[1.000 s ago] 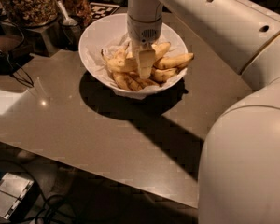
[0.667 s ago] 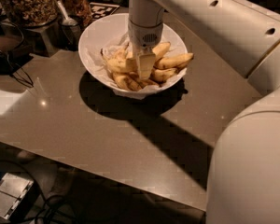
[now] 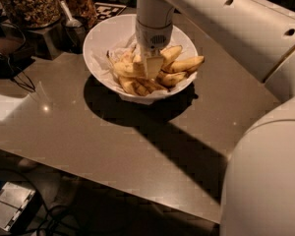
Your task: Pick banana from white bowl
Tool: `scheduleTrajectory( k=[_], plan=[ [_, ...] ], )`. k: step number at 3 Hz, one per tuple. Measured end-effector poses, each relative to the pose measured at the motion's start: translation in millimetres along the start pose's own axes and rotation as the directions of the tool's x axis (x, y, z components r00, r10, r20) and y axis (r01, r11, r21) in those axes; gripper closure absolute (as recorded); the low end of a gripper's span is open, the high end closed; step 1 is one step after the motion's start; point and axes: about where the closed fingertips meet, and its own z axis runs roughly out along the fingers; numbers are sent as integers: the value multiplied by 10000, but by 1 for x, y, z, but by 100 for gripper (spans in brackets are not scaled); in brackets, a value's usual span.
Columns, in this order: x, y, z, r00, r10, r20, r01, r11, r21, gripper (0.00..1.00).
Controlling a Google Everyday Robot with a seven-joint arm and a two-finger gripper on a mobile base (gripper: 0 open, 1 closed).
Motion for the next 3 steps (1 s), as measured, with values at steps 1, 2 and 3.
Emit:
scheduleTrajectory(
  k=[1,2,3],
  plan=[
    [-2,16,-28,9994,263,208,-273,9984,504,100],
    [-2,40,-66,9976,468,503,-511,9947,889,100],
    [-3,63,-101,9953,685,683,-763,9899,1197,100]
  ],
)
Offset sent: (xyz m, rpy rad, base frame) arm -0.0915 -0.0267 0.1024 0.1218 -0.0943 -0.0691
